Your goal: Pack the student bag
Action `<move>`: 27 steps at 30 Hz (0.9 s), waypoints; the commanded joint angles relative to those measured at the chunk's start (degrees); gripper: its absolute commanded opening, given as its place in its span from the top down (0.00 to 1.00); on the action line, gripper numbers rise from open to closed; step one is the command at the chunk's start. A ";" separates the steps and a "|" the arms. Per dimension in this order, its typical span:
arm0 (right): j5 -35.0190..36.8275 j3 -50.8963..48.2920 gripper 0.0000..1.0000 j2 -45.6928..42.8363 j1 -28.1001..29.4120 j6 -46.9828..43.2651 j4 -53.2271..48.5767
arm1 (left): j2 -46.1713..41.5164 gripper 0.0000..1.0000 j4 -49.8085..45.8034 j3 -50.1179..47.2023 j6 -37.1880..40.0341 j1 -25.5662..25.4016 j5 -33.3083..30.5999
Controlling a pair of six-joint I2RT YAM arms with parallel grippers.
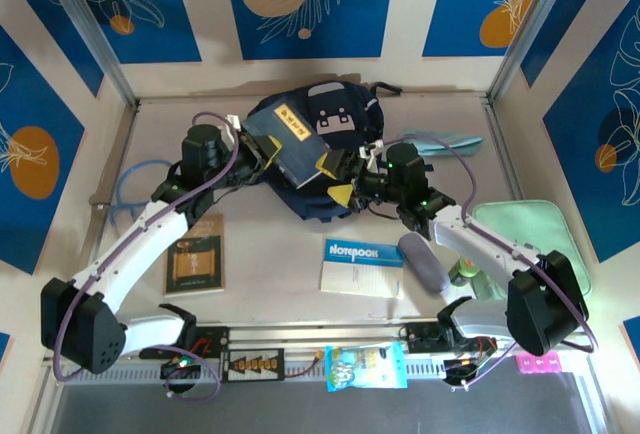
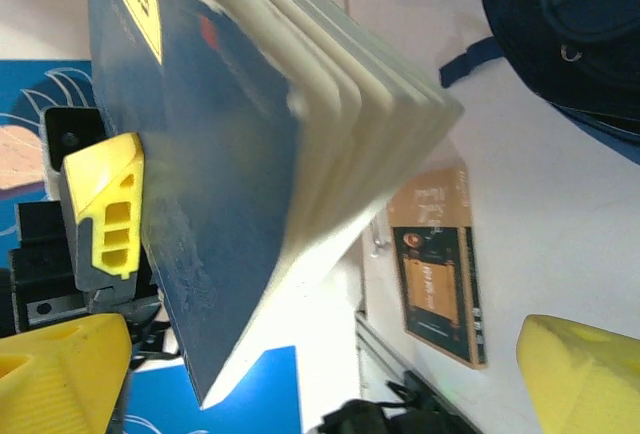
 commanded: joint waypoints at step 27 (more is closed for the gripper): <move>4.35 9.87 1.00 8.37 -4.57 6.52 6.62 | 12.32 0.76 27.44 -0.36 -17.80 -1.97 4.64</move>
